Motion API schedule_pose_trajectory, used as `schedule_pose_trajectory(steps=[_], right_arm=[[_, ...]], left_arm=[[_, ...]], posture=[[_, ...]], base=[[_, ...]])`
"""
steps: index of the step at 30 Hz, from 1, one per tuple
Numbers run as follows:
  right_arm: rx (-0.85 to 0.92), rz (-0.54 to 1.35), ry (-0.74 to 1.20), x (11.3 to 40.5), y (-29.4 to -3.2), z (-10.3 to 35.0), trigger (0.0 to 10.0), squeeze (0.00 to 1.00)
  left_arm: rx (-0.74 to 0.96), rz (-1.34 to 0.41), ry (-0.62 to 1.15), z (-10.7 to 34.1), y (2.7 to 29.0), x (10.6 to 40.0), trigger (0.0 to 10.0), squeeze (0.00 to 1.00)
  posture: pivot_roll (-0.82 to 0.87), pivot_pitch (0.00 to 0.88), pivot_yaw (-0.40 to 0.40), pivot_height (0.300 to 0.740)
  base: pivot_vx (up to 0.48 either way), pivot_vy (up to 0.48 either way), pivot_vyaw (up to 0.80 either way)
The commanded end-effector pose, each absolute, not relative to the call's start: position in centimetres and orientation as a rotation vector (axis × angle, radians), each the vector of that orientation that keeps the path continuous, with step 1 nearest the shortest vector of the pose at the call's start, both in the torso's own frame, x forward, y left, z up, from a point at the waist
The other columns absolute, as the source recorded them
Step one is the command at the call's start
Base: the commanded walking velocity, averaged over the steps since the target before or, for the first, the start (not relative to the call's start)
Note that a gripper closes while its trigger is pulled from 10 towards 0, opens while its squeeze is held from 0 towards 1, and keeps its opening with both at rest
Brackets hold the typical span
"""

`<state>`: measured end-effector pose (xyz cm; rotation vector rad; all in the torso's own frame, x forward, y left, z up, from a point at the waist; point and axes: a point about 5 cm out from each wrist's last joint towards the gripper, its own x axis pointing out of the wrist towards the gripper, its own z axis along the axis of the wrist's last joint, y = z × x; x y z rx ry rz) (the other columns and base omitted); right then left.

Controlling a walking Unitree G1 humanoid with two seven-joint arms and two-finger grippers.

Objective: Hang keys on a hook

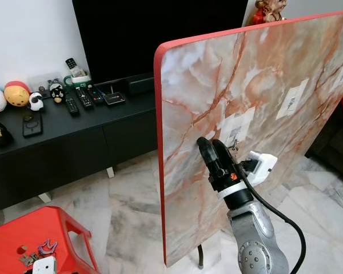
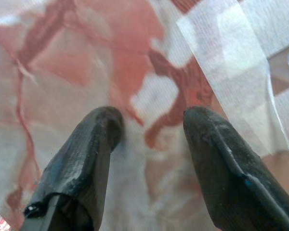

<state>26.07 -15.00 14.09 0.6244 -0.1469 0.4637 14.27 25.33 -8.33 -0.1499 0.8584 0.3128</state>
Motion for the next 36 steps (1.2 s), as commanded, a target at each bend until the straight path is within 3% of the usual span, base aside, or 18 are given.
schedule_pose_trajectory(steps=[1,22,36], right_arm=[[0.626,0.445,-0.157,26.5,-15.3,14.2,10.0,0.00],[0.860,0.386,-0.289,26.8,-16.3,15.5,10.0,0.00],[0.875,0.351,-0.242,27.3,-16.6,13.9,10.0,0.00]], left_arm=[[-0.151,0.312,0.879,-8.6,25.3,13.6,10.0,0.00],[-0.131,0.300,0.890,-8.6,25.4,13.5,10.0,0.00],[-0.111,0.277,0.885,-8.5,25.0,14.3,10.0,0.00]], posture=[[0.00,0.000,-0.061,0.740],[0.00,0.000,-0.055,0.740],[0.01,0.000,-0.058,0.740]], base=[[0.000,0.000,0.00],[0.000,0.000,0.00],[0.000,0.000,0.00]])
